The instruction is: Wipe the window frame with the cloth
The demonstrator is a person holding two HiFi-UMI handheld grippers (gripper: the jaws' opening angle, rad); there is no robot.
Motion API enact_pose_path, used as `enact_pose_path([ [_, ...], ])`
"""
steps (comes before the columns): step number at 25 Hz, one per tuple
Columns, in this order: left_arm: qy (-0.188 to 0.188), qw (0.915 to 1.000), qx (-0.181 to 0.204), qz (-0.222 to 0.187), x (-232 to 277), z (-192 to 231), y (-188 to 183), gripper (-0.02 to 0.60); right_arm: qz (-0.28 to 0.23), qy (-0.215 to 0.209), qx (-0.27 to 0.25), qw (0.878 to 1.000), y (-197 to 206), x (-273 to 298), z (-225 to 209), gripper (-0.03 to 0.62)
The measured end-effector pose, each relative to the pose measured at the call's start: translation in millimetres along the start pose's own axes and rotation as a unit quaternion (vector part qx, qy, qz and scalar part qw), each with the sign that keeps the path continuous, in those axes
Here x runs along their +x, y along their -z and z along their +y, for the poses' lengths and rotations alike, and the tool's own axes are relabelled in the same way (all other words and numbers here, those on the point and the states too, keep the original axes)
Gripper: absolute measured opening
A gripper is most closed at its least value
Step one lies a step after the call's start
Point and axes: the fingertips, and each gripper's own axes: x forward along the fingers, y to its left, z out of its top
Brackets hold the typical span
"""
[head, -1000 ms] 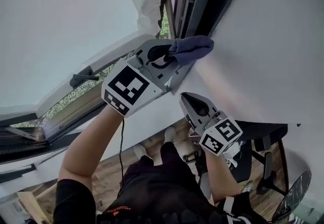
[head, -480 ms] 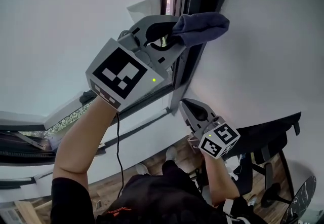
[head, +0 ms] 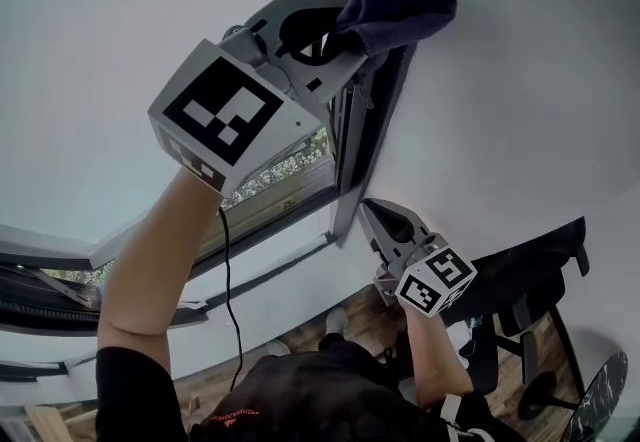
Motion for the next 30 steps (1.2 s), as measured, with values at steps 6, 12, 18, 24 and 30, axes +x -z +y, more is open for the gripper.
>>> enact_pose_path([
  [6, -0.006, 0.9996, 0.028, -0.008, -0.9, 12.1, -9.1, 0.06, -0.008, -0.007, -0.012, 1.0, -13.0, 3.4, 5.1, 0.0],
  [12, -0.01, 0.9999, 0.008, -0.006, 1.6, 5.6, -1.9, 0.06, -0.011, -0.006, -0.018, 1.0, -18.7, -0.1, 3.7, 0.0],
  [18, -0.006, 0.9999, -0.012, 0.001, -2.4, -3.6, 19.9, 0.06, -0.009, -0.006, -0.021, 1.0, -17.9, 0.7, 7.1, 0.0],
  [24, -0.003, 0.9996, -0.029, 0.007, -2.9, -8.6, 36.4, 0.06, 0.0, -0.008, -0.017, 1.0, -10.0, 3.2, 8.6, 0.0],
  [30, 0.008, 0.9997, -0.021, 0.011, 1.6, -18.2, 53.0, 0.06, 0.002, -0.008, -0.011, 1.0, -5.2, -1.8, 7.2, 0.0],
])
